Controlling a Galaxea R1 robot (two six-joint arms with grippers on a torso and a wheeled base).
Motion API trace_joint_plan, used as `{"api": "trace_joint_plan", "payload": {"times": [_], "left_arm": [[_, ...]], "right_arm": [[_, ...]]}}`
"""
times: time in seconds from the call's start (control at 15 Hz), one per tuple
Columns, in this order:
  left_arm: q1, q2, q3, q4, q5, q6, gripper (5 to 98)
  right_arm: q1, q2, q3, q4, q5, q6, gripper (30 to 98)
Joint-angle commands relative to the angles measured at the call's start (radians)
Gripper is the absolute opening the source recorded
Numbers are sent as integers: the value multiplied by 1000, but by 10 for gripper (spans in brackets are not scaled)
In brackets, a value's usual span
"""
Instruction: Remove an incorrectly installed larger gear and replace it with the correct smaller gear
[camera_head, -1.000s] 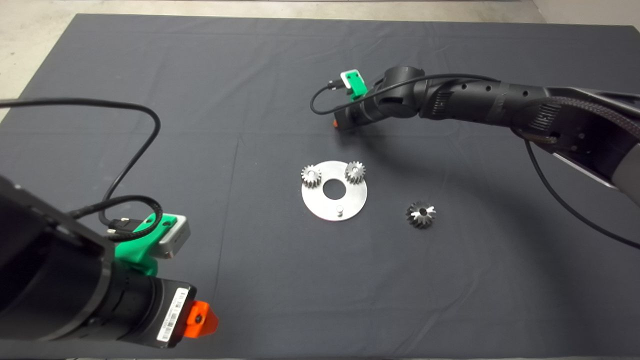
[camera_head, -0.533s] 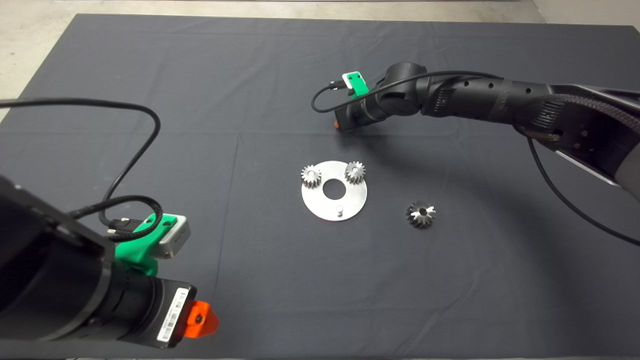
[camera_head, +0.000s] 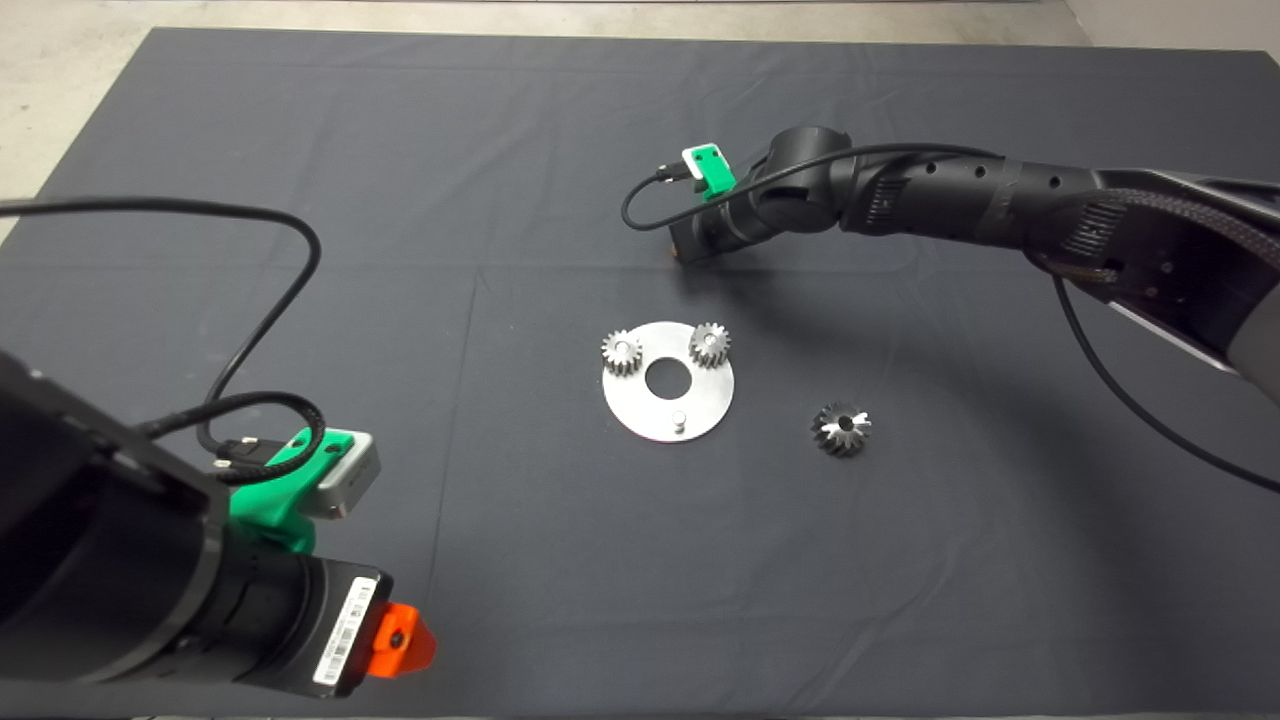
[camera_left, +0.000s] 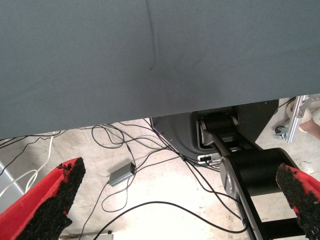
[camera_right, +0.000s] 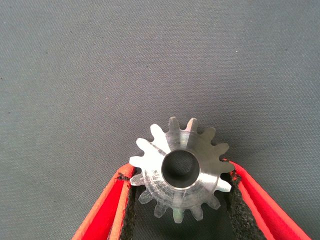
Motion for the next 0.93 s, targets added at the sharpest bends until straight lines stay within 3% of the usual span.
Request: {"api": "trace_joint_plan", "payload": {"times": [0.0, 0.33, 0.47, 0.6, 0.73, 0.87], "left_arm": [[-9, 0, 18, -18, 3, -8, 983], [-9, 0, 18, -18, 3, -8, 983], [-9, 0, 18, -18, 3, -8, 983], [-9, 0, 18, -18, 3, -8, 983], [-9, 0, 18, -18, 3, -8, 983], [-9, 0, 18, -18, 3, -10, 983]], "right_arm": [[12, 11, 40, -62, -3, -7, 421], [21, -1, 69, -61, -38, -18, 398], [50, -20, 117, -58, -94, -17, 397], [89, -79, 268, -58, -154, -6, 385], [144, -168, 422, -41, -195, 3, 385], [183, -276, 581, 46, -234, 12, 375]]}}
